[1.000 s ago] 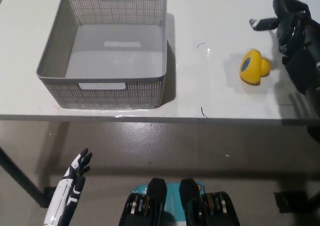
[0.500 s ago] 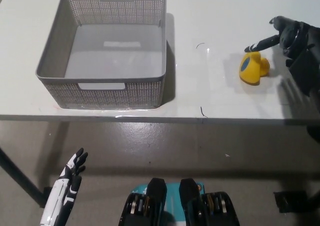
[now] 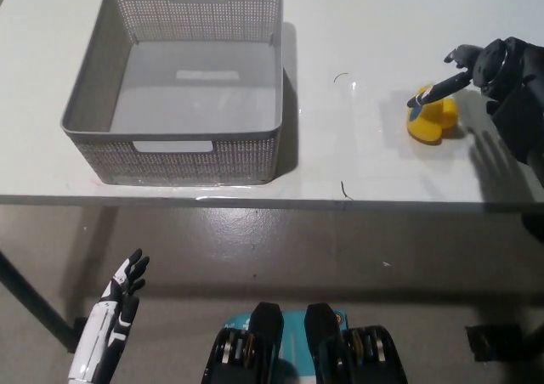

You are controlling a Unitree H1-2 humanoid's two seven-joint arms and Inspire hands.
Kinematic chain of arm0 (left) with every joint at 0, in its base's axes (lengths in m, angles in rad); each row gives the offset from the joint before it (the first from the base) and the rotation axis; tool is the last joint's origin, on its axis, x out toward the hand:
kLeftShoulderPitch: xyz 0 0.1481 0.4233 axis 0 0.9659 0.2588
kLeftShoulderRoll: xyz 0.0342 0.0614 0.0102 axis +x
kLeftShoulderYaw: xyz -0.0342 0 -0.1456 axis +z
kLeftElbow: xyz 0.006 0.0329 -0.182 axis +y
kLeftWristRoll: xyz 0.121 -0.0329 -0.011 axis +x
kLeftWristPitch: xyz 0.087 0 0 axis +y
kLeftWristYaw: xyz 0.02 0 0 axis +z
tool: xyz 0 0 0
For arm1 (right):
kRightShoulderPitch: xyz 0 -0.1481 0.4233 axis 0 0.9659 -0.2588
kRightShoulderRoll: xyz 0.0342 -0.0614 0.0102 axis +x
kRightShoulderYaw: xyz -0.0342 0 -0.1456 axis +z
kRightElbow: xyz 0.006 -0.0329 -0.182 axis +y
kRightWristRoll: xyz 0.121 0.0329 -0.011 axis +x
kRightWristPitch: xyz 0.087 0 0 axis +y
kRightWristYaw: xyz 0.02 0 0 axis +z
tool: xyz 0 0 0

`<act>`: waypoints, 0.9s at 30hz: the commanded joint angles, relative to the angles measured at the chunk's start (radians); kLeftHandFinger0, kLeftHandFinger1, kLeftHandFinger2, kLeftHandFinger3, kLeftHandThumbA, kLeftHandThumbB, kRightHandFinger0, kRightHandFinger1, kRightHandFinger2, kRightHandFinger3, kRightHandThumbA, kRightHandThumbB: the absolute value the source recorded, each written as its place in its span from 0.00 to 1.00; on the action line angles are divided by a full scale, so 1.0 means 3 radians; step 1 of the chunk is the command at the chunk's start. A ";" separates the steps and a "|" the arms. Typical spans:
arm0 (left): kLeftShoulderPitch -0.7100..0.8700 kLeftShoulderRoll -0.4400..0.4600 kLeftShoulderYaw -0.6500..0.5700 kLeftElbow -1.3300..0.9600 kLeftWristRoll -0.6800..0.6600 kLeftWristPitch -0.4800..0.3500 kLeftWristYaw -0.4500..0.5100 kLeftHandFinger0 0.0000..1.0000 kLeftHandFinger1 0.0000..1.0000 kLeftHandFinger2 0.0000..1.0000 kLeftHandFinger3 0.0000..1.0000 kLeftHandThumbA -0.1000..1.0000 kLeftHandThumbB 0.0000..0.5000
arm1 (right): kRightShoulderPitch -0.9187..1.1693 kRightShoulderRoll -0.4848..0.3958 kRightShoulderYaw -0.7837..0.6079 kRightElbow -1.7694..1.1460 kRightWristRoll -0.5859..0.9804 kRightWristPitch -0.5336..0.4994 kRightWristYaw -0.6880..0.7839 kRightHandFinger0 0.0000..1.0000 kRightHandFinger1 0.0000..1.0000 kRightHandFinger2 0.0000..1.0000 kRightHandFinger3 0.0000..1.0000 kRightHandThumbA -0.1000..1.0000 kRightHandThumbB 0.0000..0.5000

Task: Use the right hand to pick up a yellow duck toy and place it into a container on the left hand side

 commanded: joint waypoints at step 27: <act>-0.0097 0.0118 0.0204 -0.0143 -0.0055 -0.0088 0.0004 1.00 1.00 1.00 1.00 1.00 0.21 | -0.0200 0.0336 0.0179 0.0564 0.0089 -0.0361 -0.0229 1.00 1.00 1.00 1.00 1.00 0.95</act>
